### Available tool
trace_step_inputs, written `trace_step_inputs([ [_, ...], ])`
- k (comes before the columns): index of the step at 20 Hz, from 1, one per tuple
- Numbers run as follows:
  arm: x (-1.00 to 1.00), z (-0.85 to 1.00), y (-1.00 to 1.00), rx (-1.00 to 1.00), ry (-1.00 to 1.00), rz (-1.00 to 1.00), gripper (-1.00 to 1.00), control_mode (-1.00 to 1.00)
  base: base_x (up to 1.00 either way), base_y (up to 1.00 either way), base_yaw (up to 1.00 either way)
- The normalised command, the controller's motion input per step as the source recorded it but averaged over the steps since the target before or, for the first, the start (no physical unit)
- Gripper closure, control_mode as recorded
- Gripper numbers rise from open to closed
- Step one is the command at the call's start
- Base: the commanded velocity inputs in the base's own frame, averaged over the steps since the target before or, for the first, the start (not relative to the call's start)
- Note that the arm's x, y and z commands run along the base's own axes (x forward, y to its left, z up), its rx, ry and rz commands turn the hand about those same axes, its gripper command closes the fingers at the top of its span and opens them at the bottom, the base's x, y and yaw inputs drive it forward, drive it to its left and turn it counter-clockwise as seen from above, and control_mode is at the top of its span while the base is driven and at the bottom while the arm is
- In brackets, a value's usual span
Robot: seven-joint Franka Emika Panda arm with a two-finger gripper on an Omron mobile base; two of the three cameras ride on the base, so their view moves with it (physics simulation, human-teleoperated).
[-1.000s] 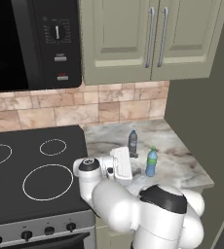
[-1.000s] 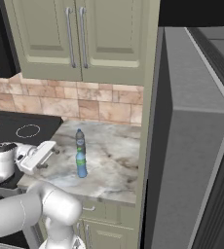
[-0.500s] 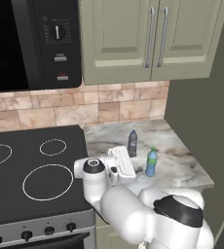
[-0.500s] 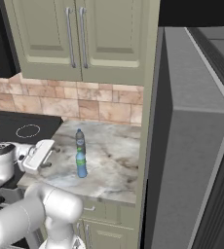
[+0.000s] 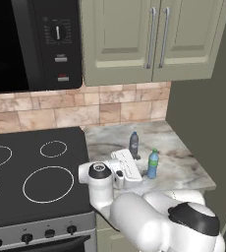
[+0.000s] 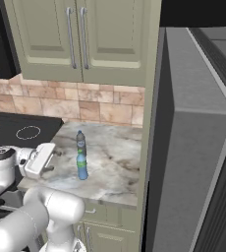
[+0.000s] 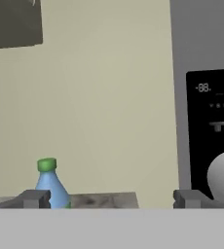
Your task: Take the bottled waters from the counter and place them in the freezer to freeze. Close the freezer door after placing the bottles.
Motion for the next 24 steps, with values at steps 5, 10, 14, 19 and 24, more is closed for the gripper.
trace_step_inputs([
  [5, 0.11, 0.00, 0.00, 0.00, 0.18, 0.00, -1.00, -1.00, 0.00, 0.00, 0.00],
  [10, 0.15, -0.01, 0.00, -0.01, 0.25, 0.00, -1.00, -1.00, 0.00, 0.00, 0.00],
  [14, 0.09, -0.02, 0.00, 0.00, 0.19, 0.00, -1.00, -1.00, 0.00, 0.00, 0.00],
  [19, 0.03, -0.14, -0.01, 0.00, 0.12, 0.00, -1.00, -1.00, 0.00, 0.00, 0.00],
  [24, 0.00, -0.07, -0.13, 0.01, 0.00, 0.00, -1.00, -1.00, 0.00, 0.00, 0.00],
])
